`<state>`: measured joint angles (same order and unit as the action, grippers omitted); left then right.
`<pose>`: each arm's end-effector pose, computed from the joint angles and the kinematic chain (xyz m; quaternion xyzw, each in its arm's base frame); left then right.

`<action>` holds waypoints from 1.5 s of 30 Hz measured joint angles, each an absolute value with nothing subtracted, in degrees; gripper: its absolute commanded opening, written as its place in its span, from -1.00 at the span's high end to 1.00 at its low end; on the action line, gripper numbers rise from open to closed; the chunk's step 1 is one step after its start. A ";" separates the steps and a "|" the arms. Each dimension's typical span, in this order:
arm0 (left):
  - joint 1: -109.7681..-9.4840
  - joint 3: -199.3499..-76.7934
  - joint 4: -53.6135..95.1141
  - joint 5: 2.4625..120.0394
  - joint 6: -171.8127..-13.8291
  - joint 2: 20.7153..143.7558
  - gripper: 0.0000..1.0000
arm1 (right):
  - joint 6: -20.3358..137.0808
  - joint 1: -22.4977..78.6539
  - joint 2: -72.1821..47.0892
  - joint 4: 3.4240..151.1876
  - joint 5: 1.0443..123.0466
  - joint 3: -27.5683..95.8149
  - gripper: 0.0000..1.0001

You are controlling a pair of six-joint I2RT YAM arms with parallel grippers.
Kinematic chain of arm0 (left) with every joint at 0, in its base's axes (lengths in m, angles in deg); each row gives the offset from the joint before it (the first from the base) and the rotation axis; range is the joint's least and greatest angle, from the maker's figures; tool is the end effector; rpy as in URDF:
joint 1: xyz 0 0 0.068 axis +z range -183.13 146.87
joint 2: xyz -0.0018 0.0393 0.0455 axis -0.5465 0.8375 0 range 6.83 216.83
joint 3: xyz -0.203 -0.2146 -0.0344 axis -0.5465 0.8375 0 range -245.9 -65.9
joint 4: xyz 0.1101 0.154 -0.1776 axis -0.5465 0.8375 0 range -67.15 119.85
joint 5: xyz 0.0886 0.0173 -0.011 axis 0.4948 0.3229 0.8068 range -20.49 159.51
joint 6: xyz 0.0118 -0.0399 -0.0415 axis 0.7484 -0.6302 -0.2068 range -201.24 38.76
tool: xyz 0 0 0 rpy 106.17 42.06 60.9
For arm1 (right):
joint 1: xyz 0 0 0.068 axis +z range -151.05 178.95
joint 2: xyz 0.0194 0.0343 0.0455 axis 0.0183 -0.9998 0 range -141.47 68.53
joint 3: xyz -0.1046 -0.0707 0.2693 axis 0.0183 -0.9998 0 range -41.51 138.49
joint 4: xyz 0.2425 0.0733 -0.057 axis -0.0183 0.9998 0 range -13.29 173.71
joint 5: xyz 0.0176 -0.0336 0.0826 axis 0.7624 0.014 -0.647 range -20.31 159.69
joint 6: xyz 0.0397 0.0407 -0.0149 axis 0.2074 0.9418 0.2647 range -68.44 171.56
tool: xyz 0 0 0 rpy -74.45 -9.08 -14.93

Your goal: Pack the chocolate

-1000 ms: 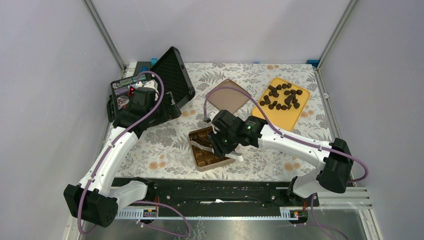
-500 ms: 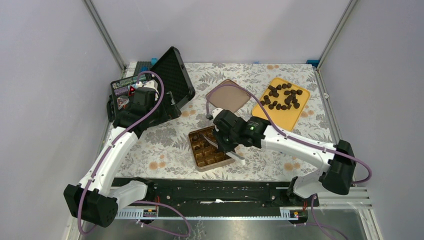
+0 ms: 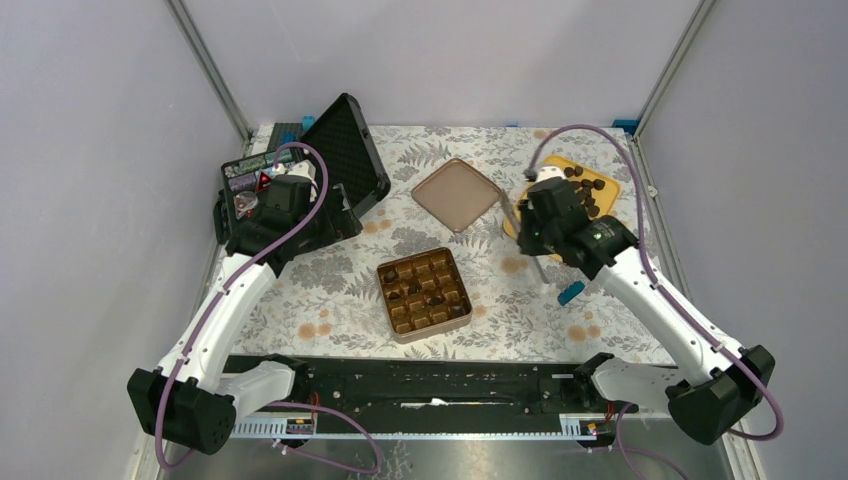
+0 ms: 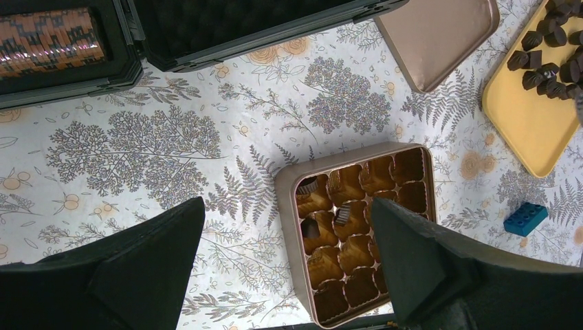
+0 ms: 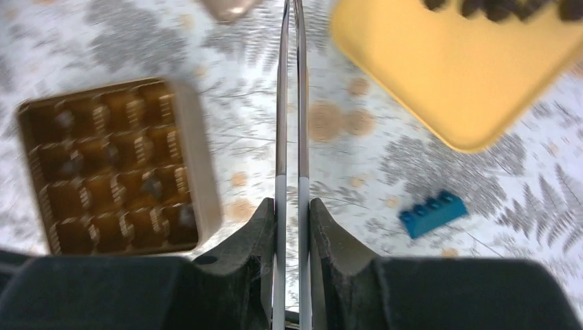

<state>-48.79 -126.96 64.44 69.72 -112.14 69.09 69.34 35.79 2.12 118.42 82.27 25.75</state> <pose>0.2071 -0.0579 0.3453 -0.1222 0.9082 -0.1567 0.3685 0.1927 0.1328 0.3667 -0.1047 0.8991 0.1010 0.4129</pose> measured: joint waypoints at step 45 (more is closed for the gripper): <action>-48.79 -126.94 64.72 69.70 -112.18 69.22 -0.97 | 77.27 39.77 0.74 95.63 87.10 -5.00 0.46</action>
